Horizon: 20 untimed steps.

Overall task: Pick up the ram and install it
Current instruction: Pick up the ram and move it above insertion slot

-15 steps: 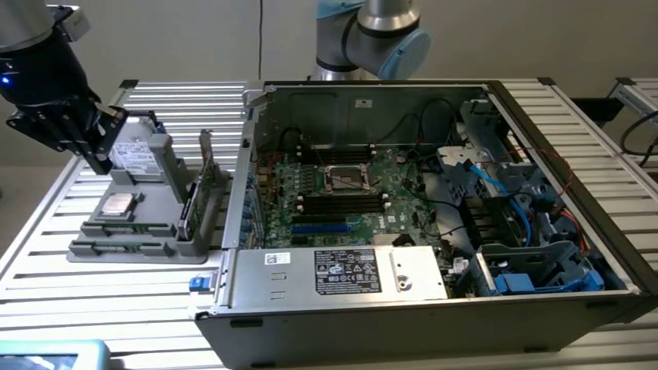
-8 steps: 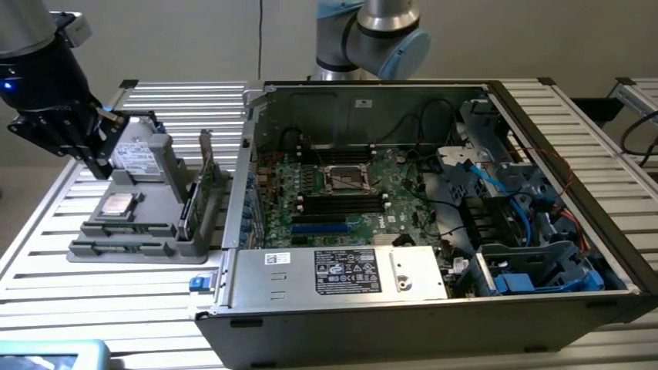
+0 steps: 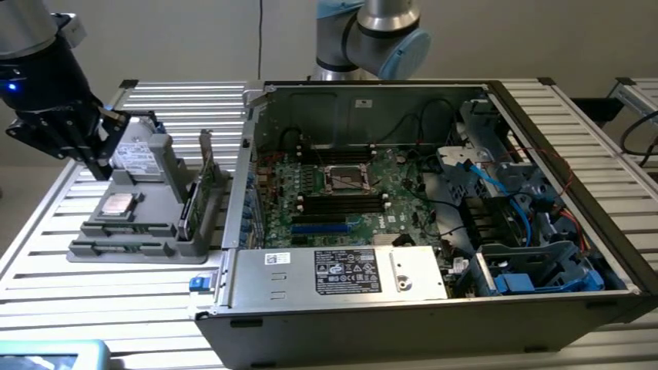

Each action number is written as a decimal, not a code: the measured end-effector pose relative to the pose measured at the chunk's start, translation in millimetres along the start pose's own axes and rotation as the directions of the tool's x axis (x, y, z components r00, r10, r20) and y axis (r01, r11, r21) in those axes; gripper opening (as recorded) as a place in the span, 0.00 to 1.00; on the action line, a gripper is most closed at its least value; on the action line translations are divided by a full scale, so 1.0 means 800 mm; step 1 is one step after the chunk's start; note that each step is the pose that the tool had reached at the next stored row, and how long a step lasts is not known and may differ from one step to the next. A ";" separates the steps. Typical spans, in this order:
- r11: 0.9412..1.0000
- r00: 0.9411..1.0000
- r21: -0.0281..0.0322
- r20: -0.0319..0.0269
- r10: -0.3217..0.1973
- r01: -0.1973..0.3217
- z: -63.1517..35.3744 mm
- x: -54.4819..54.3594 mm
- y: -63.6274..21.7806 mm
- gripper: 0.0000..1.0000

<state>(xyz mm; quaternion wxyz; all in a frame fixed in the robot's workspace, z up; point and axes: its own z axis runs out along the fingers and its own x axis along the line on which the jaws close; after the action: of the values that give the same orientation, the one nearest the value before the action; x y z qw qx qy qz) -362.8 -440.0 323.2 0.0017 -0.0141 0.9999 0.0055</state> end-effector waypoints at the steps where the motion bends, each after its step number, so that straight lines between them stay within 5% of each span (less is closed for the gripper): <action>1: 1.000 1.000 0.000 0.000 -0.018 0.018 0.000 0.000 0.000 0.11; 6: 0.994 0.994 0.000 -0.001 -0.108 0.108 0.000 0.000 0.000 0.11; 11: 0.980 0.980 -0.001 -0.002 -0.199 0.199 0.001 0.000 0.000 0.11; 16: 0.958 0.958 -0.002 -0.003 -0.286 0.286 0.001 0.000 0.000 0.11; 20: 0.934 0.934 -0.002 -0.004 -0.356 0.356 0.001 0.000 0.000 0.11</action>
<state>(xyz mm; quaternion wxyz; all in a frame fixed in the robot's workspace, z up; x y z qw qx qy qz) -362.8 -440.0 322.7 0.0007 -0.1949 0.9808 0.0058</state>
